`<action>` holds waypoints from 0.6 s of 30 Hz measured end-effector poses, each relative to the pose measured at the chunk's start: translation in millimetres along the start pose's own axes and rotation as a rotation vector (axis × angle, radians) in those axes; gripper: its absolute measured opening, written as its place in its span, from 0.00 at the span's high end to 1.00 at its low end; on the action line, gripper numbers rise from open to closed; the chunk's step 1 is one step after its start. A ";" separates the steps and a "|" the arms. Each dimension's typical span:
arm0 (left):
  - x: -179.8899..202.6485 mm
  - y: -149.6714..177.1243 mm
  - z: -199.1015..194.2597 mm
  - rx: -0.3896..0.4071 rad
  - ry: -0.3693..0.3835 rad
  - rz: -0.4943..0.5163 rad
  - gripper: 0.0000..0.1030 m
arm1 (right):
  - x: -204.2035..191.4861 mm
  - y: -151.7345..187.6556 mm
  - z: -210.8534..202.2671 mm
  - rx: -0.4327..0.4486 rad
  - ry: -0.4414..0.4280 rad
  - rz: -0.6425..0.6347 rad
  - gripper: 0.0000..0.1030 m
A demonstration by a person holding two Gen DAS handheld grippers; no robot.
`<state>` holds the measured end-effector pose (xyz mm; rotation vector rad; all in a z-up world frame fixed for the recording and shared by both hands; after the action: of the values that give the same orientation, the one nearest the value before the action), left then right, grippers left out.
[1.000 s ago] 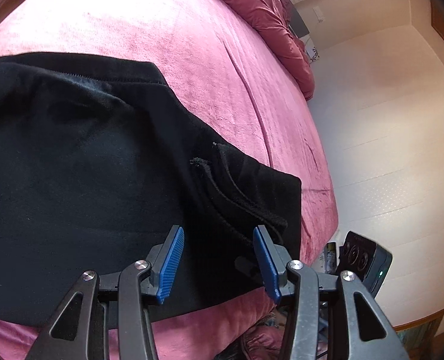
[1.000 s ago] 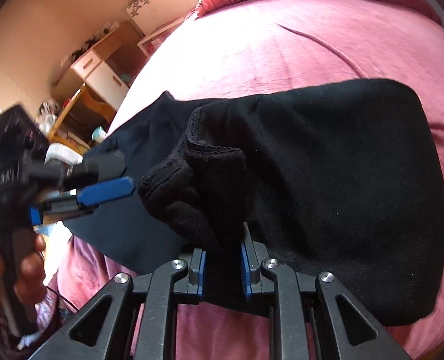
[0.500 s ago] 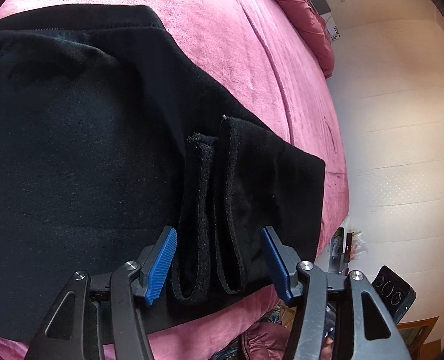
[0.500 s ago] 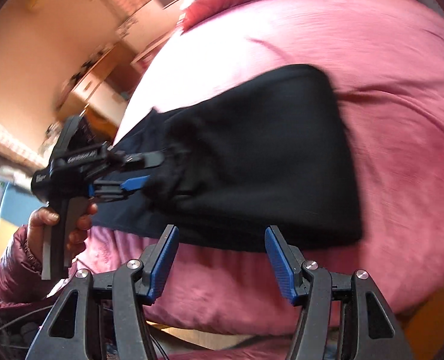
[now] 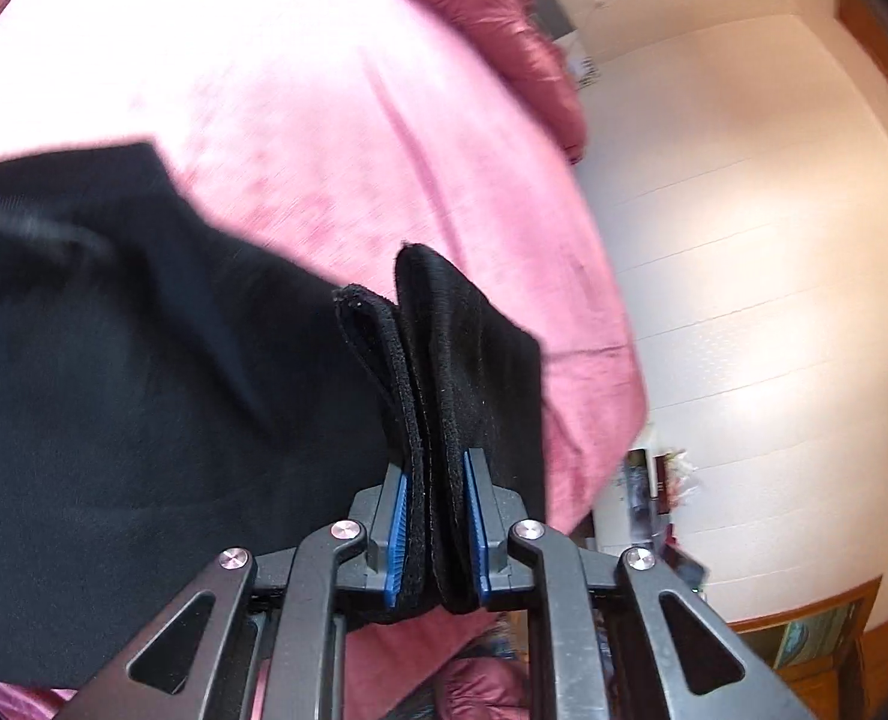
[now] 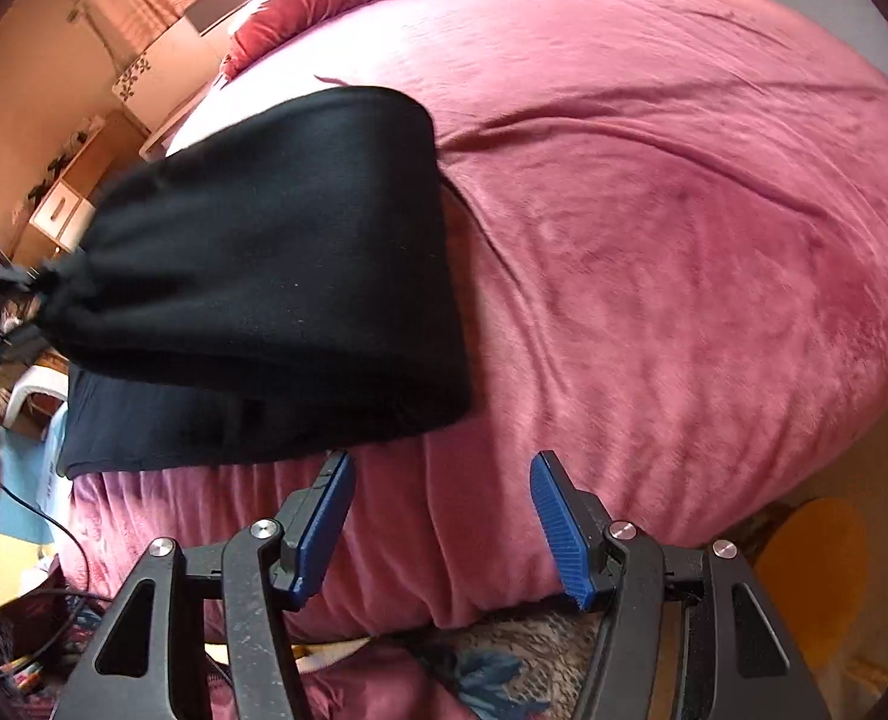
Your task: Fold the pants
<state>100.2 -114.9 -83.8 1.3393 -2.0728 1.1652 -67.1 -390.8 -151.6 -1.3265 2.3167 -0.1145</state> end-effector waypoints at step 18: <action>-67.6 41.2 6.1 -0.055 -0.215 -0.075 0.78 | -4.0 -4.8 3.7 -0.013 0.027 -0.068 0.55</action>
<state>95.0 -75.3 -152.5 1.5606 -2.1625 0.9628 -60.0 -389.4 -152.1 -1.4187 2.2991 -0.1404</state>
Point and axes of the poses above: each gripper's, at about its wrist camera, not at the fingertips, and z roughly the way its jaws point, x to its right, y to its underside, the point moved 1 cm from there along z, roughly the way its jaws point, and after that the axes turned 13 degrees about z, right-handed, at the moved point
